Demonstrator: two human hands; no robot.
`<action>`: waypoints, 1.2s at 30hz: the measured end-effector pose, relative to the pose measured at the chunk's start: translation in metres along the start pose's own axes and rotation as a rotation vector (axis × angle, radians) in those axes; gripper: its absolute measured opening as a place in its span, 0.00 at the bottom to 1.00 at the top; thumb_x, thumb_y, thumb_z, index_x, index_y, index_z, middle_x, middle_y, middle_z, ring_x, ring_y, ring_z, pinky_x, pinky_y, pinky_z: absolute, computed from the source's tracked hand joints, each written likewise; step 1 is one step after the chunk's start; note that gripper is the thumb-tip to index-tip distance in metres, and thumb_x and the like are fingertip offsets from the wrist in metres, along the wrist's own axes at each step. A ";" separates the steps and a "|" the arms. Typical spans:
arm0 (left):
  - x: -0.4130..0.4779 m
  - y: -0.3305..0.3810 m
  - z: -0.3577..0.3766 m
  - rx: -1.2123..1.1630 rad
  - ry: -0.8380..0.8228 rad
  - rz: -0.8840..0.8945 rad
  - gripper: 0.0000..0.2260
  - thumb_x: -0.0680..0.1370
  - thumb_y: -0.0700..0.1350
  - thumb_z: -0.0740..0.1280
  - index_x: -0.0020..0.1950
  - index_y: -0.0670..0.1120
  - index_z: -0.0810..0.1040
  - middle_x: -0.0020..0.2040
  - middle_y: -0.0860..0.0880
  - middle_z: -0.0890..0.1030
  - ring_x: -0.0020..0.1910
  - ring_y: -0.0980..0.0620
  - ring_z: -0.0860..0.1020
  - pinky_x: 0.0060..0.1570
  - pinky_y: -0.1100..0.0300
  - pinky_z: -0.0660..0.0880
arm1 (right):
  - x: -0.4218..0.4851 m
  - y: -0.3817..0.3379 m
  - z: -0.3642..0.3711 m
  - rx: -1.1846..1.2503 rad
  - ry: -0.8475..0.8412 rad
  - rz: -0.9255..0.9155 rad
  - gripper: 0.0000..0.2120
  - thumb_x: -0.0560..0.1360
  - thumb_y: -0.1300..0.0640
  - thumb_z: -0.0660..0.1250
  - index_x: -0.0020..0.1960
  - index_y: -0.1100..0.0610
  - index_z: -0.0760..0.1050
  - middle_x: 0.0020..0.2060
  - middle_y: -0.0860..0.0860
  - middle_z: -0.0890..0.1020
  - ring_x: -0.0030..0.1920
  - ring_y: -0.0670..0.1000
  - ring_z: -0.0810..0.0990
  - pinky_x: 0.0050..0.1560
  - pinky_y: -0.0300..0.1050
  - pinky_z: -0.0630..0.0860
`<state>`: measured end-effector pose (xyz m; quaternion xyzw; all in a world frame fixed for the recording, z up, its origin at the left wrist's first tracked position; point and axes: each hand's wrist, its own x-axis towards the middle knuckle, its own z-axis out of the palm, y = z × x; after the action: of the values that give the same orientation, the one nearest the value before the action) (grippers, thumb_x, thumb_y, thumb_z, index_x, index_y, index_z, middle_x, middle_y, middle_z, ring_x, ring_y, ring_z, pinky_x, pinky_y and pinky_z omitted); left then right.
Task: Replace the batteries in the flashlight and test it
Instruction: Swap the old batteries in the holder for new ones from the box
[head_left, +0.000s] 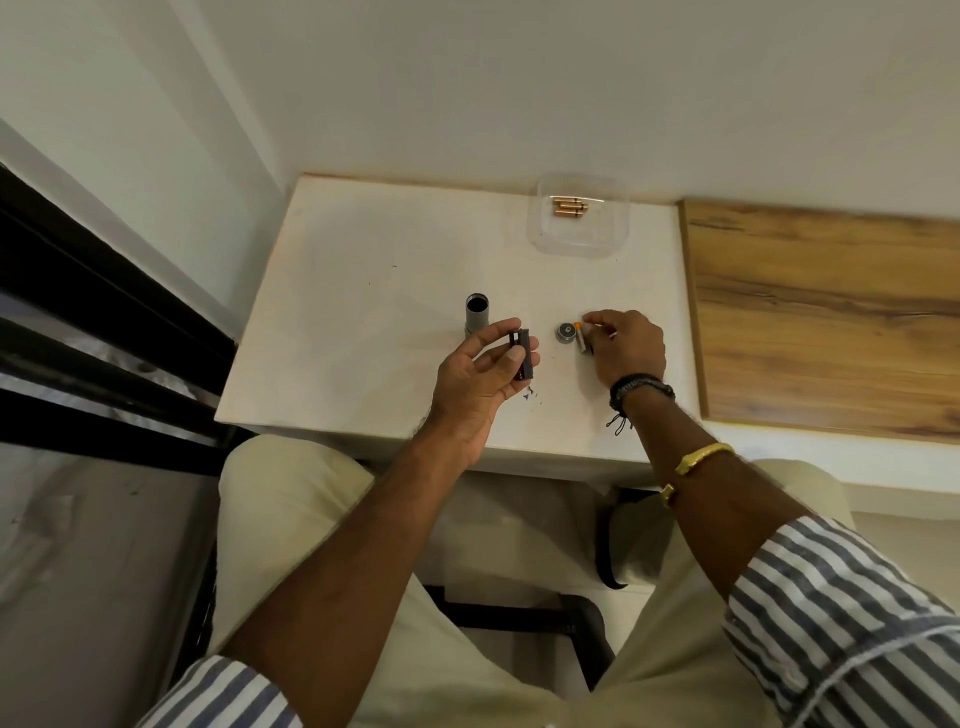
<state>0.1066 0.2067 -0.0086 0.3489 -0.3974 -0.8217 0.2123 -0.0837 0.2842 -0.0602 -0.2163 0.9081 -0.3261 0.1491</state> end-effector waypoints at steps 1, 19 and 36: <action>0.000 0.000 0.000 -0.005 -0.003 -0.005 0.13 0.81 0.35 0.65 0.65 0.43 0.77 0.57 0.42 0.84 0.58 0.45 0.83 0.54 0.56 0.81 | -0.003 -0.003 -0.003 0.024 0.019 0.008 0.11 0.79 0.51 0.69 0.60 0.50 0.84 0.53 0.52 0.85 0.53 0.55 0.83 0.51 0.45 0.77; -0.011 0.007 -0.004 0.032 -0.109 0.000 0.15 0.83 0.35 0.62 0.69 0.39 0.74 0.63 0.37 0.81 0.63 0.41 0.81 0.65 0.44 0.76 | -0.096 -0.052 -0.029 0.334 -0.080 -0.368 0.09 0.73 0.53 0.78 0.52 0.47 0.83 0.44 0.40 0.84 0.46 0.47 0.83 0.47 0.46 0.82; -0.009 0.006 -0.006 0.244 -0.033 0.072 0.15 0.80 0.35 0.67 0.67 0.40 0.78 0.58 0.45 0.84 0.56 0.46 0.84 0.54 0.47 0.82 | -0.097 -0.056 -0.035 0.185 -0.099 -0.488 0.04 0.78 0.57 0.69 0.53 0.52 0.80 0.37 0.48 0.83 0.36 0.47 0.83 0.42 0.47 0.84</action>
<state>0.1179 0.2057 -0.0026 0.3443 -0.5103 -0.7646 0.1912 0.0021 0.3107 0.0150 -0.4301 0.7870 -0.4229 0.1293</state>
